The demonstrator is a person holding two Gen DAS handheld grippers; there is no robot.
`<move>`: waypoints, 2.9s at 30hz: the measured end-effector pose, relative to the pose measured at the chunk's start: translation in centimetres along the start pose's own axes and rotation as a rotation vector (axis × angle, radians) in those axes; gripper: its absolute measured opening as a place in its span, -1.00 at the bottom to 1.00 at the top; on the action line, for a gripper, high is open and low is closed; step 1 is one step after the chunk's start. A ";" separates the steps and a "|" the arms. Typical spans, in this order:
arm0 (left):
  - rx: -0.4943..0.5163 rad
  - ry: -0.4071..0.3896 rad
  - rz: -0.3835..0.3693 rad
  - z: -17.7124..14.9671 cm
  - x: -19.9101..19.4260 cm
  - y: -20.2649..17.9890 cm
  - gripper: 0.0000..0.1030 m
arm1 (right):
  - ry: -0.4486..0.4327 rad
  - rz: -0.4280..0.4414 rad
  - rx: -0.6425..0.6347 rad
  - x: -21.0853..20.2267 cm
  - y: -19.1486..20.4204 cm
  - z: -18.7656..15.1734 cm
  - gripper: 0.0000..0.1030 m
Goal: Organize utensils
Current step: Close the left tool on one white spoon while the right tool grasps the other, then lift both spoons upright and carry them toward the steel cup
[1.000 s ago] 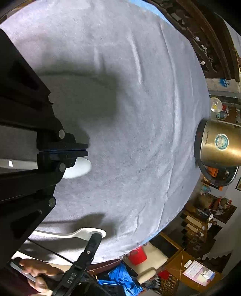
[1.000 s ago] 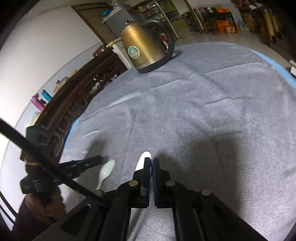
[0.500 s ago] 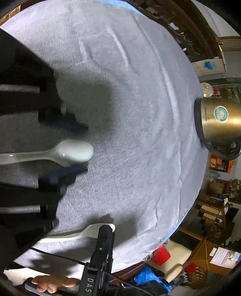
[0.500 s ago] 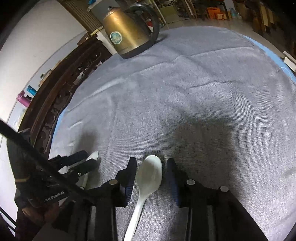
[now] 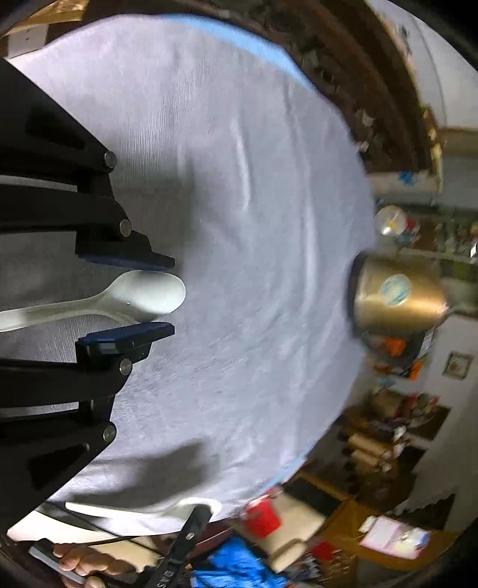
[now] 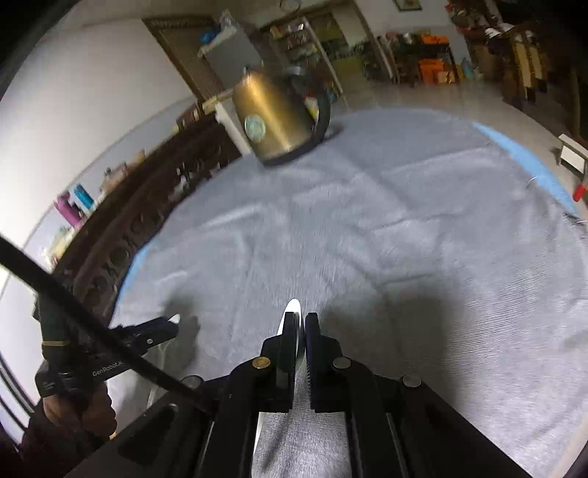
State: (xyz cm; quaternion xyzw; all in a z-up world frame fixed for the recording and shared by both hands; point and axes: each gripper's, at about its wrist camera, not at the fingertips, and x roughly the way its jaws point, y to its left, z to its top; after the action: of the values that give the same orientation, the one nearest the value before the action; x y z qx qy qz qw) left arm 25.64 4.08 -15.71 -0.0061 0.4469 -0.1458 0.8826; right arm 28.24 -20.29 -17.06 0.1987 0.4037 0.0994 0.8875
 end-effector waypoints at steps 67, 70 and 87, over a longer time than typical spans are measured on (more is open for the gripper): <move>0.039 -0.561 0.266 -7.2 -25.6 -9.4 -0.42 | -0.575 -0.044 -0.183 -24.3 11.2 -10.2 -0.90; 0.038 -0.561 0.265 -7.2 -25.5 -9.4 -0.42 | -0.578 -0.047 -0.186 -23.9 11.5 -10.1 -0.90; 0.006 -0.611 0.116 -7.4 -24.2 -8.6 -0.42 | -0.588 -0.032 -0.290 -20.0 14.5 -9.1 -0.90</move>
State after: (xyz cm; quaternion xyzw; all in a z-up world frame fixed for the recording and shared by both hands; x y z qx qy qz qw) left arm 4.13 3.07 0.10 -0.0215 0.1604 -0.0877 0.9829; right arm 8.05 -11.52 -2.63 0.0840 0.1148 0.0802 0.9866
